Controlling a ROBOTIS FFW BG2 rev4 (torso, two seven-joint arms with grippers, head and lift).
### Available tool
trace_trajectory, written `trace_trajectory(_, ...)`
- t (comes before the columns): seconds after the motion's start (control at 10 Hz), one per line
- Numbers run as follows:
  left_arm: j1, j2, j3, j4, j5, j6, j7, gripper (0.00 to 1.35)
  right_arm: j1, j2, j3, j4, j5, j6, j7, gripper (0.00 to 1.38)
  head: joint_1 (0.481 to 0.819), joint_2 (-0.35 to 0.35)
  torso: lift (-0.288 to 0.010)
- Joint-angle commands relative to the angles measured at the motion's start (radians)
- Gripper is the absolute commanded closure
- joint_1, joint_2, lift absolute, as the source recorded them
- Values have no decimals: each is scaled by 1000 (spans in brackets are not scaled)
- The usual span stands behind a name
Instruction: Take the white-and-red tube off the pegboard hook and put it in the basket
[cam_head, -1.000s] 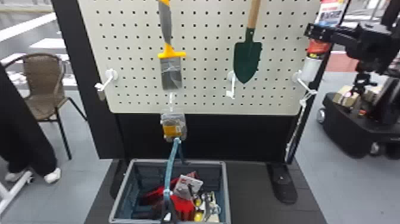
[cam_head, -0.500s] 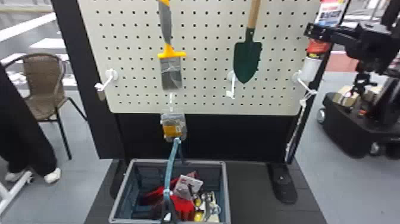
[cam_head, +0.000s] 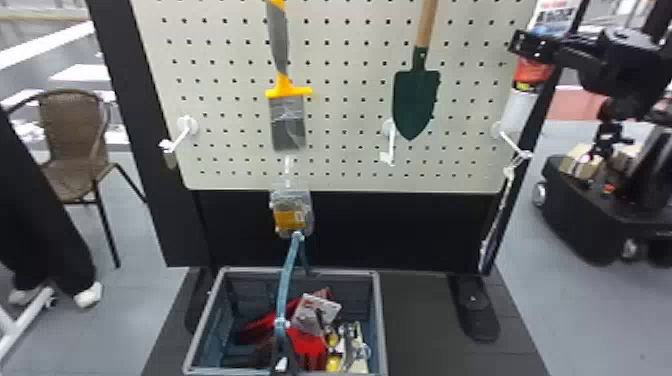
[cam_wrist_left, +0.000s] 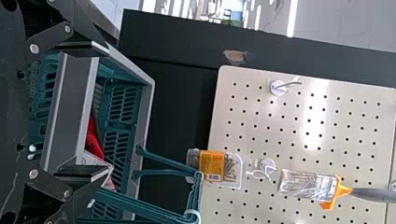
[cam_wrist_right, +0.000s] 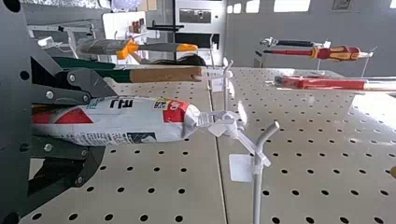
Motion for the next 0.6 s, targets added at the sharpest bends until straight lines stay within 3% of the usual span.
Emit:
trace_trajectory(0.0,0,0,-1,-1,0,0,0,384,4,2,0,-19,-7,2,-3,1072,549,0,-100)
trace_trajectory(0.5,4,0,6,-1,3,3,0,384,24,8,-3,-78,-14,6,-18,1072,549,0,-100)
